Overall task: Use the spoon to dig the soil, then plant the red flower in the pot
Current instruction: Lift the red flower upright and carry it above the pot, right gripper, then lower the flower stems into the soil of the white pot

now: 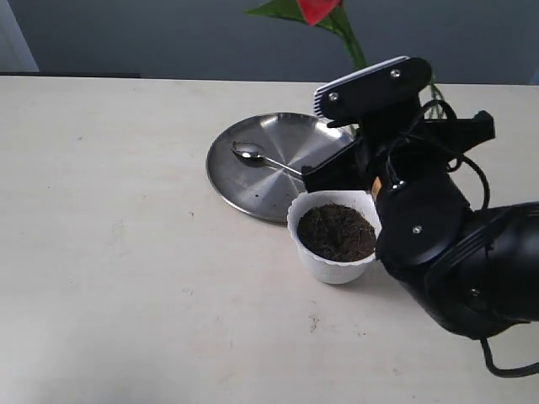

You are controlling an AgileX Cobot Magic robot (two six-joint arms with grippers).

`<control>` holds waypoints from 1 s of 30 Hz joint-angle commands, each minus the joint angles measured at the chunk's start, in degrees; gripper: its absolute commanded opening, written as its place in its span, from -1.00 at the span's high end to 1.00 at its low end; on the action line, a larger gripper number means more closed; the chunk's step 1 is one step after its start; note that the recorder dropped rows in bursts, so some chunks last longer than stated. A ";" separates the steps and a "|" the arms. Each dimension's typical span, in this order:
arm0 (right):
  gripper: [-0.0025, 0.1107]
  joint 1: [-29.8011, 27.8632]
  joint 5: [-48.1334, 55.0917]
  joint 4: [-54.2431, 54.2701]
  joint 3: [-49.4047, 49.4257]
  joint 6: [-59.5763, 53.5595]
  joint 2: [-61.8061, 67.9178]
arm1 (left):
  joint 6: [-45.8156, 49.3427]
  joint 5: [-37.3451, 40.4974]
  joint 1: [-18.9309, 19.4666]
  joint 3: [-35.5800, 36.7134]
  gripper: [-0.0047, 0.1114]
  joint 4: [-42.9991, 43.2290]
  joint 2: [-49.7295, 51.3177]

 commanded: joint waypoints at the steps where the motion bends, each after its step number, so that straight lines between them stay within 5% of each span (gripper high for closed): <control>1: 0.97 -0.15 -15.98 -1.15 -2.81 -7.12 -1.91 | -0.06 -0.63 0.03 0.02 0.91 -0.29 -0.20; 4: 0.97 -0.15 -23.42 -1.15 -5.16 -10.18 -2.06 | -0.06 -0.63 0.03 0.02 0.91 -0.29 -0.20; 16: 0.97 -2.94 -23.65 0.13 -6.77 -4.80 -4.32 | -0.06 -0.63 0.03 0.02 0.91 -0.29 -0.20; 20: 0.97 -6.60 -29.26 11.79 -7.39 -23.69 -5.33 | -0.06 -0.63 0.03 0.02 0.91 -0.29 -0.20; 23: 0.97 -10.27 -38.78 24.74 -7.14 -47.82 -6.25 | -0.06 -0.63 0.03 0.02 0.91 -0.29 -0.20; 30: 0.97 -17.82 -68.79 69.06 -3.39 -91.43 -6.26 | -0.06 -0.63 0.03 0.02 0.91 -0.29 -0.20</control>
